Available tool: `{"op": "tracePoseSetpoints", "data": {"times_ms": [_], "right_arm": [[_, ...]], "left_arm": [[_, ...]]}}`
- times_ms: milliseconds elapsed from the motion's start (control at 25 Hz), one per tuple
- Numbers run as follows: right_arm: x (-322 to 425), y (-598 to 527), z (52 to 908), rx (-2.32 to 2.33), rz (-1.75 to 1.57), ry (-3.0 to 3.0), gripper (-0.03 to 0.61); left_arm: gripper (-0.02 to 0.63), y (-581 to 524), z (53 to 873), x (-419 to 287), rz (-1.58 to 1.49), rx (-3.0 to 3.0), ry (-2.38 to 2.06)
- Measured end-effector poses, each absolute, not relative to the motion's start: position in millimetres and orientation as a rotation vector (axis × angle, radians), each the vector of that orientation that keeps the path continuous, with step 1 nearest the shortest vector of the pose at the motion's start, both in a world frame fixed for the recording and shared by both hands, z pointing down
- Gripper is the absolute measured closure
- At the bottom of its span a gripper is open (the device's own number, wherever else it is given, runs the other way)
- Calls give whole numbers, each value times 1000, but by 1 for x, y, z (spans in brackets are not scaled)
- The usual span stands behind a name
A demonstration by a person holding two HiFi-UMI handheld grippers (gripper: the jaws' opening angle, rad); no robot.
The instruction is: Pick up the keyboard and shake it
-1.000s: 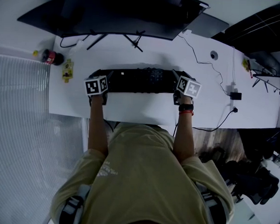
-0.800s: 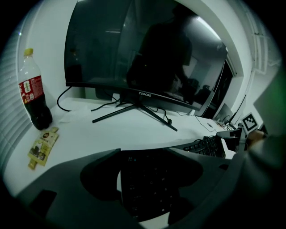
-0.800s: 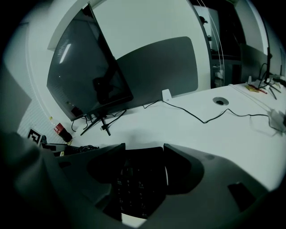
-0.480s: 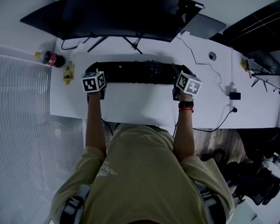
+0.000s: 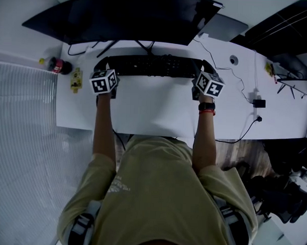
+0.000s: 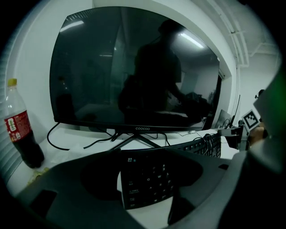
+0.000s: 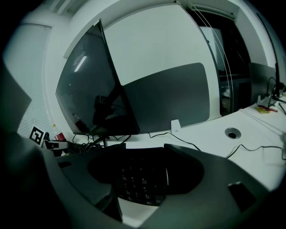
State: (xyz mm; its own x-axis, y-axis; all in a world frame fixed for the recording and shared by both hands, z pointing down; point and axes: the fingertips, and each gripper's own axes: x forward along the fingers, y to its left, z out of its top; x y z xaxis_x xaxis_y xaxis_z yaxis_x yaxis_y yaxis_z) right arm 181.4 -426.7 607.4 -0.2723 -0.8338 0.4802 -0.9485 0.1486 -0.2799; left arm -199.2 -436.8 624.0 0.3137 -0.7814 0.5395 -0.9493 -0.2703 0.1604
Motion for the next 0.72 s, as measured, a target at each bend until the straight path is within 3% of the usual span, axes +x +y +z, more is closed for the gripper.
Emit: {"op": "tracePoseSetpoints", "data": {"times_ms": [720], "right_arm": [[179,-388,602,1796,589,-2298,308]], "left_arm": [[302,-379,626,-200,354,2176,-1668]]}}
